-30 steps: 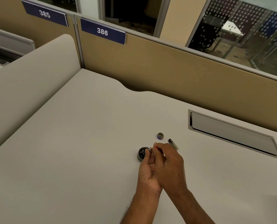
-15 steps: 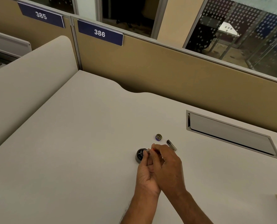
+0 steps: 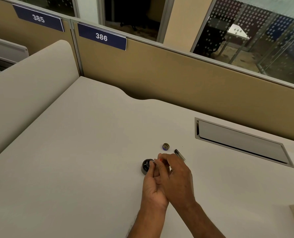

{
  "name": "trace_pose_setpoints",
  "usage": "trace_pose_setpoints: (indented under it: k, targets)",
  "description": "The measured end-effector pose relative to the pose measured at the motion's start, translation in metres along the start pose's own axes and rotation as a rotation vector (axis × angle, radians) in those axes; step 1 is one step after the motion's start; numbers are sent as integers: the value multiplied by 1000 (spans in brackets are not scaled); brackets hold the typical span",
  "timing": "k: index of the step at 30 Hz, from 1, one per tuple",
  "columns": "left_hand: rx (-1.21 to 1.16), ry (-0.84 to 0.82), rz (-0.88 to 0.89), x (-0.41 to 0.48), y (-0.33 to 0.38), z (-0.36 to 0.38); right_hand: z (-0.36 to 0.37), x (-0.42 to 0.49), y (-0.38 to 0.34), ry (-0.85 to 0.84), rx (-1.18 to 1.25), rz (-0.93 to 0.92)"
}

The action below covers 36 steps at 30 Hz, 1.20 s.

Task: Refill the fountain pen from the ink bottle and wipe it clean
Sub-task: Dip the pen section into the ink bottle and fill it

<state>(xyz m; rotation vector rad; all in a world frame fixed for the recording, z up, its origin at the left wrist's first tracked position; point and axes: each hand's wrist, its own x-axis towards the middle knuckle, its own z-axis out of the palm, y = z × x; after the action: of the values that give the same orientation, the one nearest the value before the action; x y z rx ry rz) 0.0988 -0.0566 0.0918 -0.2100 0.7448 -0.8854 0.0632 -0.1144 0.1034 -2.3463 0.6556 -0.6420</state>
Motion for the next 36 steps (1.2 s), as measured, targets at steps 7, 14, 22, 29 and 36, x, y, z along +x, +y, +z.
trace_pose_setpoints:
  k: [7, 14, 22, 29, 36]
  targets:
    - [-2, -14, -3, -2, -1, 2, 1, 0, 0, -2, -13, 8]
    - [59, -15, -1, -2, -1, 1, -2, -1, -3, -38, -18, -16]
    - [52, -15, 15, 2, 0, -3, -3, -1, -5, -10, -19, 24]
    - [78, -16, 25, -3, -1, 1, -2, -4, -2, -5, -1, -7]
    - [60, -26, 18, -2, 0, -5, -2, -5, -3, 12, -29, 29]
